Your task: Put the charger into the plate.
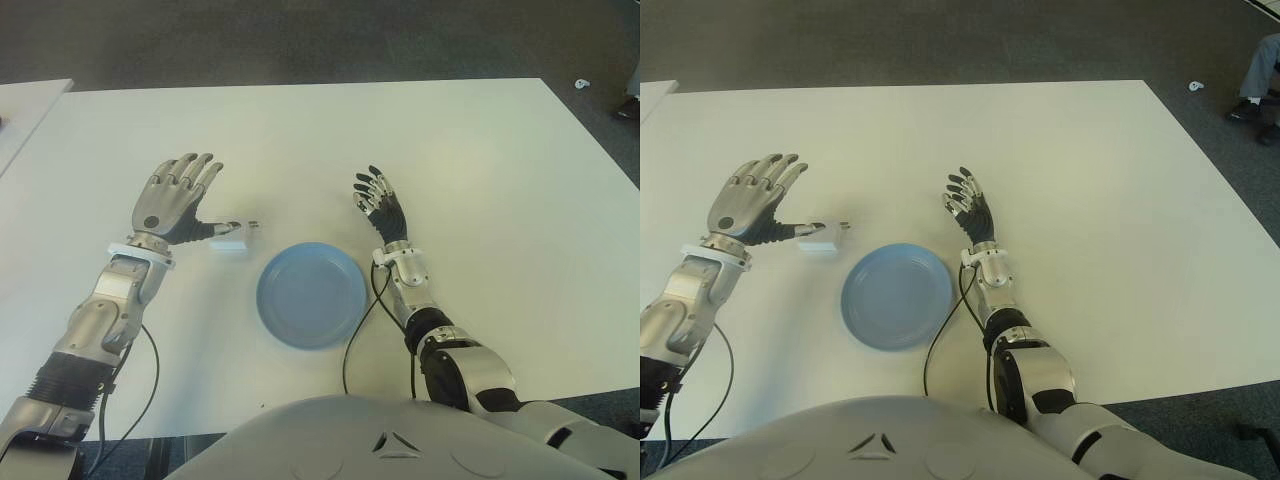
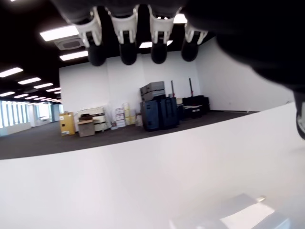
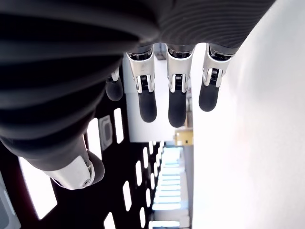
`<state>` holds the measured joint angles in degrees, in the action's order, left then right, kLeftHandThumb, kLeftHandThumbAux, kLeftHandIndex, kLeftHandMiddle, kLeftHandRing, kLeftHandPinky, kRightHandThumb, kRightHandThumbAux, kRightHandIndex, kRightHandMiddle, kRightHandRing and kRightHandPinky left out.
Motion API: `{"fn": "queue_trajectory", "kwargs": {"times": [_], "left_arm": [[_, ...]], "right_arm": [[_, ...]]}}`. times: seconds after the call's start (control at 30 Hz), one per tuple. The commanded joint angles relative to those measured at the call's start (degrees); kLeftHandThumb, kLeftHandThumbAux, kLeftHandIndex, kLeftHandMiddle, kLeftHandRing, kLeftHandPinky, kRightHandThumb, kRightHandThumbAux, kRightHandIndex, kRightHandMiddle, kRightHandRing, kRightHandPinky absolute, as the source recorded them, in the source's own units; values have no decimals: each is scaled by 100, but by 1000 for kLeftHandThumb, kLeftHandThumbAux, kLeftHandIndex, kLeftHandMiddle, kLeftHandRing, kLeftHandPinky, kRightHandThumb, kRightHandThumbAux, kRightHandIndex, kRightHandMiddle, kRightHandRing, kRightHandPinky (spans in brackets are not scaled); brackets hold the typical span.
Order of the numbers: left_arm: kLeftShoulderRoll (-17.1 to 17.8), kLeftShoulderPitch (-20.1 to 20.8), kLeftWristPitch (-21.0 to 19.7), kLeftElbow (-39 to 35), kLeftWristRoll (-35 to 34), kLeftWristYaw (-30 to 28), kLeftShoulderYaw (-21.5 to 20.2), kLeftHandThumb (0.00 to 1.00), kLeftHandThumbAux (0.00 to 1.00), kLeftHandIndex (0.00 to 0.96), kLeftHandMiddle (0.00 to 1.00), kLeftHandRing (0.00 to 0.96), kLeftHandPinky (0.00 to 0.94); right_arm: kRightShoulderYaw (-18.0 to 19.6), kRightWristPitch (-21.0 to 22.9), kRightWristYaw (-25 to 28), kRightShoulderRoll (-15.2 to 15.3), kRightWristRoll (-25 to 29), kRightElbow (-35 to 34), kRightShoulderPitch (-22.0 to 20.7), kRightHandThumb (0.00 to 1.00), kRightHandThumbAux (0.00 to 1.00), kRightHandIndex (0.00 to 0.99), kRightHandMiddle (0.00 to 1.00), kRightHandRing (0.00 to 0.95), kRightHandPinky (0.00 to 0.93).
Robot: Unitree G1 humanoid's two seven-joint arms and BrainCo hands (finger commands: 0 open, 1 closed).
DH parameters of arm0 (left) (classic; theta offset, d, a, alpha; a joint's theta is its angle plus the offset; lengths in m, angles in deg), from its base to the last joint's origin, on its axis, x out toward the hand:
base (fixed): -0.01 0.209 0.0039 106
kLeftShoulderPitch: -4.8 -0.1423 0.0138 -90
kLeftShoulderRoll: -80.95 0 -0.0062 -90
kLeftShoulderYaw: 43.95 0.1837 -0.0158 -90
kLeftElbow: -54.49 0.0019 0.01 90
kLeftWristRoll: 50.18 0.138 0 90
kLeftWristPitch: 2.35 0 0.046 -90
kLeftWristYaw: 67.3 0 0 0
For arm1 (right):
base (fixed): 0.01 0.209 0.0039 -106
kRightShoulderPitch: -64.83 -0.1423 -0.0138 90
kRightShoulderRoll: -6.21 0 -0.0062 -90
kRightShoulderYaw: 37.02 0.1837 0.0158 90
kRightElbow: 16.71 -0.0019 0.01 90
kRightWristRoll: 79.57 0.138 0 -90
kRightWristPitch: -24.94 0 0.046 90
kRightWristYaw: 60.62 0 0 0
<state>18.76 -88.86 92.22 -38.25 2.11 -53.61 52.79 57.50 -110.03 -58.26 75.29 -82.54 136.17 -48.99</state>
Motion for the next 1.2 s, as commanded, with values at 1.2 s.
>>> {"fn": "queue_trajectory", "kwargs": {"times": [1.2], "left_arm": [[649, 2796, 4505, 4690, -1498, -1471, 729, 321, 188, 0, 0, 0, 0]], "right_arm": [[-110, 341, -248, 10, -6, 357, 633, 205, 710, 37, 228, 237, 223]]}}
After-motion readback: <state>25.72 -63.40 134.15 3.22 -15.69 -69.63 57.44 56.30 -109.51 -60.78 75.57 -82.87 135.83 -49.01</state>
